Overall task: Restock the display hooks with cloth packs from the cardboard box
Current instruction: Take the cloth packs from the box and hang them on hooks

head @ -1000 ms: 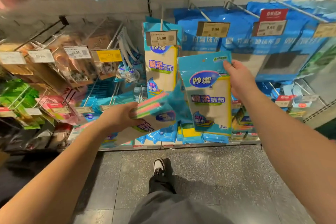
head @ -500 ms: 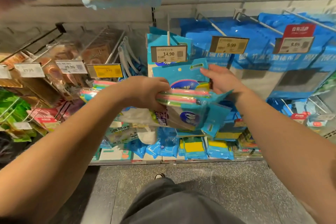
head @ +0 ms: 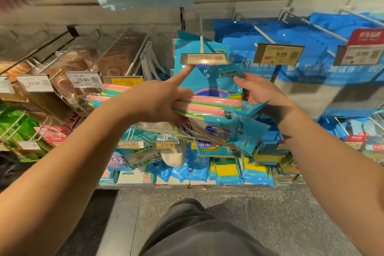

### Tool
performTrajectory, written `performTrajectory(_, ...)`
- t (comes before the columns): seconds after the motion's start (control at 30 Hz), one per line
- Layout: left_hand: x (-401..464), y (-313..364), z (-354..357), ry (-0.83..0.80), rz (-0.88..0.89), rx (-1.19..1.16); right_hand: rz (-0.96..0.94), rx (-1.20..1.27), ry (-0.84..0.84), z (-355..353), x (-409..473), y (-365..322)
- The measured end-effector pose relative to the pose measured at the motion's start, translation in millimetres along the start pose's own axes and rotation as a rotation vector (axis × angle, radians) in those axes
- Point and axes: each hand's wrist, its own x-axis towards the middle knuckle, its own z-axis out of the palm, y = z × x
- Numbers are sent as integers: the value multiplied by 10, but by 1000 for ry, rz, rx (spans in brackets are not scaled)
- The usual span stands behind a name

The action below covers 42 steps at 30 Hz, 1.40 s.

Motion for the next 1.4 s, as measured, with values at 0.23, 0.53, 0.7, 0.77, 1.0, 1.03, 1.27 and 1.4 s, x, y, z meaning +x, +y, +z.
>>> performTrajectory(0.23,29,-13,-210,9,16,1,-20,-47,38,152,131,-135)
performTrajectory(0.53,57,-37,-255,-19,20,-21,-17,19,66,141,354,-47)
performTrajectory(0.7,67,-109,-234,-24,-15,-72,-19,-7,109,196,427,-51)
performTrajectory(0.77,64,-112,-239,-31,-23,-88,-14,13,142,216,420,-59)
performTrajectory(1.0,76,-92,-281,-62,-58,-87,38,-558,324,276,641,-187)
performTrajectory(1.03,76,-88,-292,-63,-60,-80,76,-613,351,275,732,-200)
performTrajectory(1.27,96,-107,-293,-67,-49,-29,-71,-349,404,295,968,-53)
performTrajectory(1.4,90,-116,-257,-56,-44,-46,-56,-146,416,335,926,-82)
